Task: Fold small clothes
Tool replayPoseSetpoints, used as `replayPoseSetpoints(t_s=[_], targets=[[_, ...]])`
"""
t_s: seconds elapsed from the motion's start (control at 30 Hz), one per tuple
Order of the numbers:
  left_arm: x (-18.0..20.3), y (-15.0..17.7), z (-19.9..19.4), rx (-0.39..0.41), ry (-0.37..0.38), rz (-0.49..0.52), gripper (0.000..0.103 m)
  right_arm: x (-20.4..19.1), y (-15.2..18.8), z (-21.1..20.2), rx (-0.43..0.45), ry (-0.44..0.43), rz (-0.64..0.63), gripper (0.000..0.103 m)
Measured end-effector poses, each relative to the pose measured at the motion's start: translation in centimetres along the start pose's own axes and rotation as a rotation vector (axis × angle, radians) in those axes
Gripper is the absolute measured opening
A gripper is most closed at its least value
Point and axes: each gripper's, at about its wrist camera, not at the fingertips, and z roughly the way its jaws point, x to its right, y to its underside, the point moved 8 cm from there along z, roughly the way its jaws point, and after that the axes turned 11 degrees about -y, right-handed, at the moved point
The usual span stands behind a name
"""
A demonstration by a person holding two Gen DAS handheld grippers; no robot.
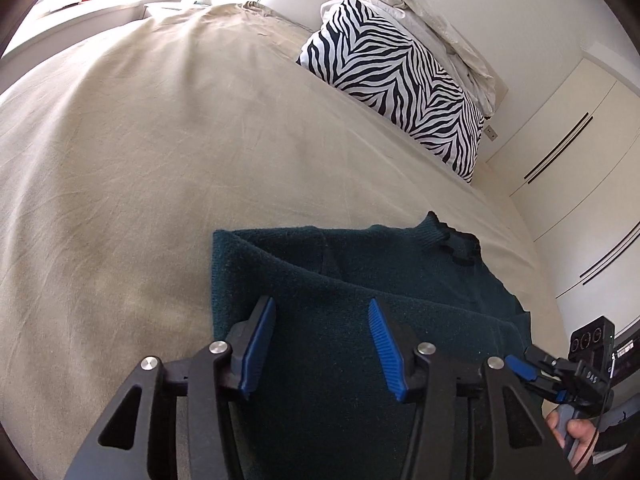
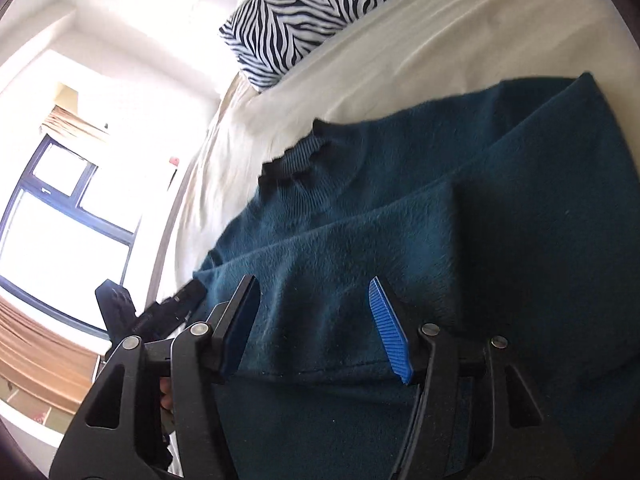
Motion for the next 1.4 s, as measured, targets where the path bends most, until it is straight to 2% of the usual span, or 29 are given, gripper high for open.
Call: replayPoseSetpoints(t_s=[0.03,0.07,0.2,0.27,0.4,0.57,0.67,0.73,0.9,1.1,1.27,1.4], targets=[[-0.1,0.3,0.3,-0.011,0.002,0.001,0.052,0.6,0.4,0.8,-0.016,0.010,0.006,0.055],[0.0,0.7,0.3,-0.012,-0.005,0.017,0.052,0.8,0.3,0.8,0.005,-0.001,-0.008,0.055],[1.2,3.0,-1.9,0.021,-0.061,0.126,0.053,0.9,0.4,0.1,0.033,-0.035,0.013,0.055],[1.6,4.3,-3.2,0.047,-0.070,0.159,0.063,0.7,0.7,-0.5,0.037,-0.003,0.003,0.055],[1.8,6.7,-3.6,0.059,-0.171,0.294,0.064,1.2,1.4,-1.2,0.032,0.016,0.004,0.055],[1.0,8.5,-6.8,0.044,-0.173,0.277,0.064,1.4,3.1,-4.0,0.041,0.061,0.022,0.055],[0.7,11.5,-10.5,0.062,-0.174,0.293,0.066,1.4,5.4,-7.4,0.056,0.102,0.029,0.055],[-0.2,14.0,-13.1,0.048,-0.167,0.261,0.069,1.0,7.2,-10.3,0.075,0.113,0.017,0.055],[-2.3,21.3,-17.7,-0.051,-0.101,0.164,0.073,1.2,13.4,-17.9,0.115,0.178,0.001,0.055],[-3.8,28.1,-20.8,-0.160,-0.053,0.069,0.073,4.4,21.6,-25.5,0.122,0.278,0.071,0.055],[-3.9,30.0,-21.8,-0.167,-0.065,0.075,0.074,6.7,25.9,-30.4,0.183,0.290,0.145,0.055],[-3.5,30.6,-22.0,-0.203,-0.028,0.058,0.077,7.3,28.1,-31.8,0.175,0.285,0.170,0.055]])
